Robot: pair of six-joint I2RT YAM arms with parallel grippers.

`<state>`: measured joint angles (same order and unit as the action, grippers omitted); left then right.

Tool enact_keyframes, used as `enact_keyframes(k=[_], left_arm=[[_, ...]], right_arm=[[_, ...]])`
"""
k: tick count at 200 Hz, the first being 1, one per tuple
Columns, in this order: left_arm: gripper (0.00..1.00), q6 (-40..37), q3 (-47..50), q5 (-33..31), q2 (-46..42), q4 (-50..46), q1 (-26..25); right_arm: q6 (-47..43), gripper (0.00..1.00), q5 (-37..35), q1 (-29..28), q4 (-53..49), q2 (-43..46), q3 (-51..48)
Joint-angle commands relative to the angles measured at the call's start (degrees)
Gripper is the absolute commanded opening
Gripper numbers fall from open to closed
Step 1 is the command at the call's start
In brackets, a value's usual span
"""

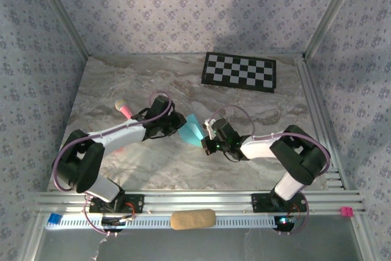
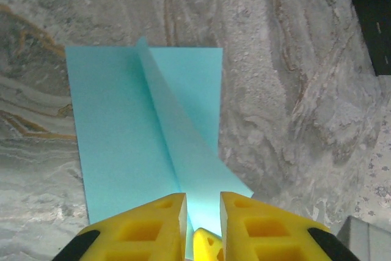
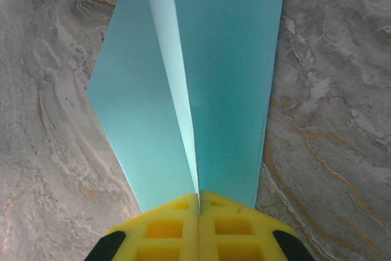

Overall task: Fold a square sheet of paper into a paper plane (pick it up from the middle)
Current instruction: Fourth fold the wing at the center of the table.

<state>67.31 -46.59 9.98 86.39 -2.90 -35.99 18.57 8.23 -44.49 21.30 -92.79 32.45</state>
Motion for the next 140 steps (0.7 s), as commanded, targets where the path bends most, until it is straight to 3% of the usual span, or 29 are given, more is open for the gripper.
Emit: enact_keyframes(k=[1, 63, 140], left_arm=[[0.18, 0.4, 0.3, 2.7, 1.9, 2.3, 0.4], [0.09, 0.2, -0.7, 6.2, 6.7, 5.1, 0.5], [0.06, 0.3, 0.0, 6.5, 7.9, 8.1, 0.4]], right_arm=[[3.1, 0.00, 4.5, 0.8, -4.6, -1.6, 1.2], [7.7, 0.00, 13.1, 3.4, -8.6, -3.6, 4.6], [12.3, 0.00, 18.3, 5.1, -12.8, -7.9, 8.3]])
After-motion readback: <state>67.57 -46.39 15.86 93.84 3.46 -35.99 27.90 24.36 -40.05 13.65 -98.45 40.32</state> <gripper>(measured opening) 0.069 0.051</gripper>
